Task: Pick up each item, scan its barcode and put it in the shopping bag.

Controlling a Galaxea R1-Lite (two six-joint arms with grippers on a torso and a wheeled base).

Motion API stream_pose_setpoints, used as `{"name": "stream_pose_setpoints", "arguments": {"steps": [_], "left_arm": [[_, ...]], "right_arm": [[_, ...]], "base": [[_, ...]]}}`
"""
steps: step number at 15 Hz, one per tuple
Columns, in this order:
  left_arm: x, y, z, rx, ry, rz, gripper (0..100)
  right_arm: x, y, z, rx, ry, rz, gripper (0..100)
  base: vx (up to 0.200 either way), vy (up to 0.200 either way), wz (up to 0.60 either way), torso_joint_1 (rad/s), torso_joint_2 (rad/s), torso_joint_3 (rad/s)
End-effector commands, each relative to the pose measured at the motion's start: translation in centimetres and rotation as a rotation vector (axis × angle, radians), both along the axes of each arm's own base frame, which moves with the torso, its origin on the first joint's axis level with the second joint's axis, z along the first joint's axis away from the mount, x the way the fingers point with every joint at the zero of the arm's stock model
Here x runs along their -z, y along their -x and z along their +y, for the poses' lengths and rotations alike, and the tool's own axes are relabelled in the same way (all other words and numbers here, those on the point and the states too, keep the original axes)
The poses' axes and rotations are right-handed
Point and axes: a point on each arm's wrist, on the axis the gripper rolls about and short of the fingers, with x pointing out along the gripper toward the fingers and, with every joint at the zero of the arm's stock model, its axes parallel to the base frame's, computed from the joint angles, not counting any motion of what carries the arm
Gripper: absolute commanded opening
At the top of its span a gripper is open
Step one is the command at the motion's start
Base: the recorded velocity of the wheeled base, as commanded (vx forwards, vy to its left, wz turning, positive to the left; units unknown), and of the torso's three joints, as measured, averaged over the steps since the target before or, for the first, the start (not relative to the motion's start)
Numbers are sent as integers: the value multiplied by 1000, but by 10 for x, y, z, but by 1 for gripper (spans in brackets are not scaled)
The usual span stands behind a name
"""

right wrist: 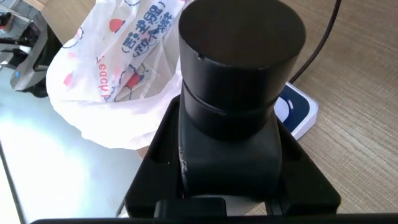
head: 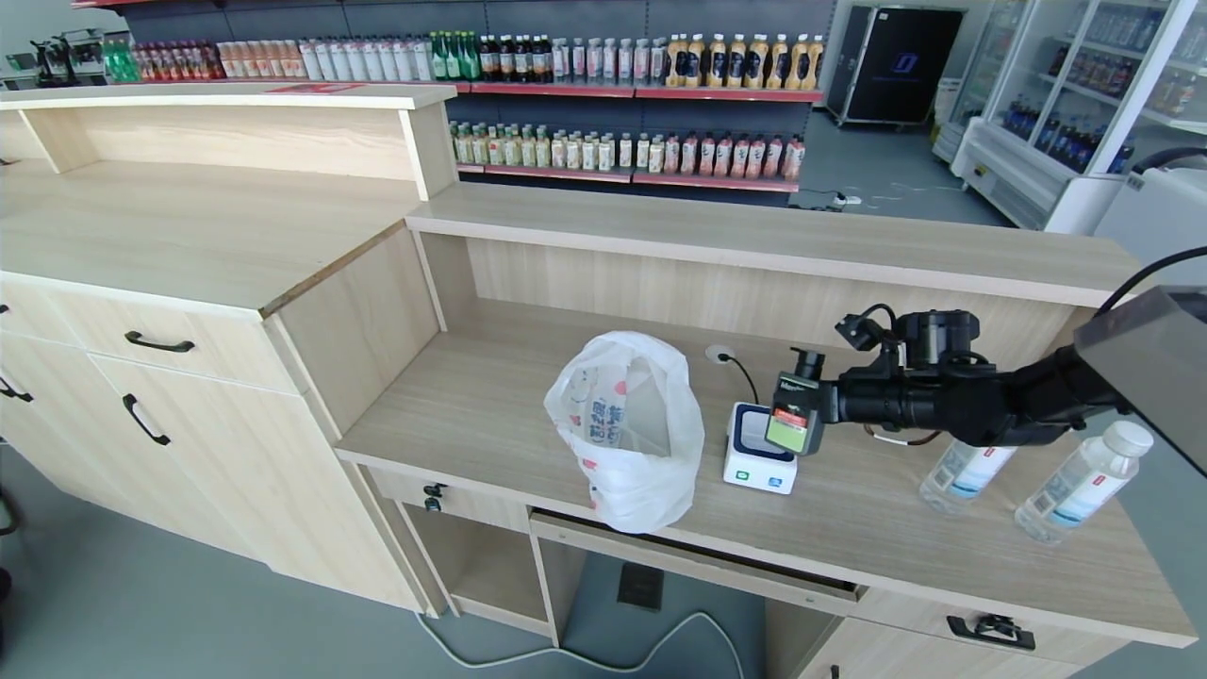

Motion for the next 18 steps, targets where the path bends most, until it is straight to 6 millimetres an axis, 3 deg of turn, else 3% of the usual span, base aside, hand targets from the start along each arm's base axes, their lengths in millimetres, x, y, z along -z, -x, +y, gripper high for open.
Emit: {"name": "stream_pose_setpoints", "arguments": {"steps": [1, 18], "left_arm": [[0, 0, 0, 0, 0, -1, 100], [0, 0, 0, 0, 0, -1, 100]], "right_arm": [[4, -1, 2, -4, 0, 3, 0], [8, -26, 40, -54, -56, -7, 0]], "base": [[0, 0, 0, 0, 0, 0], [0, 0, 0, 0, 0, 0]]}}
